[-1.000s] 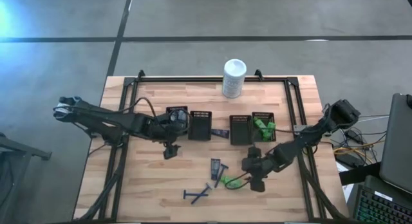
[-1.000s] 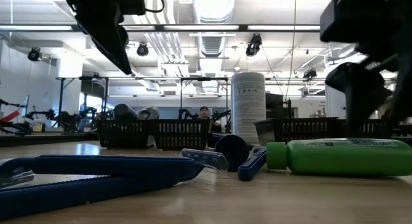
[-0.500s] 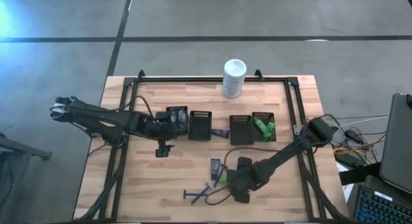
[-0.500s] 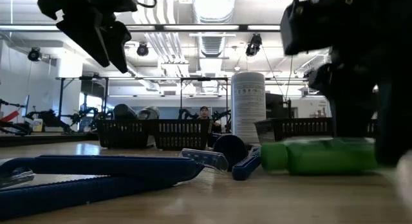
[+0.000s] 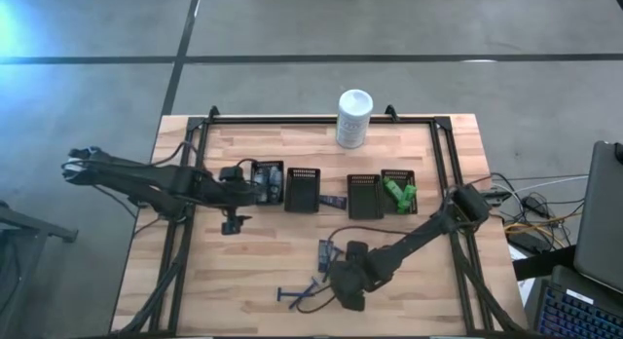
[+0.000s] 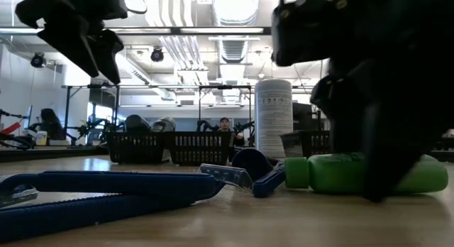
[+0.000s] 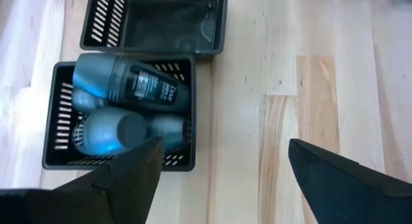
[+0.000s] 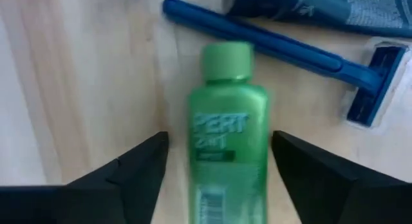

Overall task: Pick & Place Travel size toiletries
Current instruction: Put the green shampoo into the right black bin

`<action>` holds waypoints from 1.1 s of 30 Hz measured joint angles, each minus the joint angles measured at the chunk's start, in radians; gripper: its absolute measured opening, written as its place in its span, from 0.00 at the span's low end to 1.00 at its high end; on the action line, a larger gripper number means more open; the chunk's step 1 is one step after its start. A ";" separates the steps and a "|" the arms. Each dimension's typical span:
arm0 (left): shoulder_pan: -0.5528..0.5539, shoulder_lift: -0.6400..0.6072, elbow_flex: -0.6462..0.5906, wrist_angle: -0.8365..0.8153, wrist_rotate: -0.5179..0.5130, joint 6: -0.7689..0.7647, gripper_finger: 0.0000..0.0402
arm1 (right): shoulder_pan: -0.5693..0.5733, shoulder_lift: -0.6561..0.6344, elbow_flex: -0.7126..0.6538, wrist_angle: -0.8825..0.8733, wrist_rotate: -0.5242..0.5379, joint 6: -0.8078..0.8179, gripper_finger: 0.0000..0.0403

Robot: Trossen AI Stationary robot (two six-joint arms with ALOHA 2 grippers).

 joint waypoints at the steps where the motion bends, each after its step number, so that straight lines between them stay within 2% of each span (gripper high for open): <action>1: 0.001 -0.008 -0.006 0.000 0.000 -0.005 0.83 | -0.008 0.000 -0.001 -0.001 -0.022 -0.002 0.63; 4: 0.005 -0.029 -0.023 0.000 -0.003 -0.015 0.83 | -0.033 -0.005 -0.002 -0.019 -0.077 0.001 0.50; 8: 0.008 -0.047 -0.041 0.001 -0.013 -0.022 0.83 | -0.046 -0.040 -0.006 -0.106 -0.085 0.029 0.30; 11: 0.012 -0.054 -0.050 0.019 -0.032 -0.021 0.83 | -0.048 -0.108 -0.006 -0.190 -0.083 0.081 0.20; 15: 0.029 -0.056 -0.079 0.090 -0.040 -0.016 0.83 | -0.049 -0.258 -0.020 -0.370 -0.001 0.270 0.20; 19: 0.059 -0.056 -0.125 0.186 -0.020 -0.018 0.83 | -0.089 -0.444 -0.092 -0.590 0.121 0.633 0.24; 23: 0.083 -0.055 -0.168 0.289 0.013 -0.031 0.83 | -0.192 -0.656 -0.275 -0.590 0.142 0.902 0.27; 28: 0.084 -0.055 -0.183 0.325 0.063 -0.072 0.83 | -0.386 -0.828 -0.494 -0.488 0.154 0.869 0.27; 33: 0.077 -0.053 -0.184 0.323 0.220 -0.098 0.83 | -0.595 -0.885 -0.636 -0.350 0.140 0.723 0.30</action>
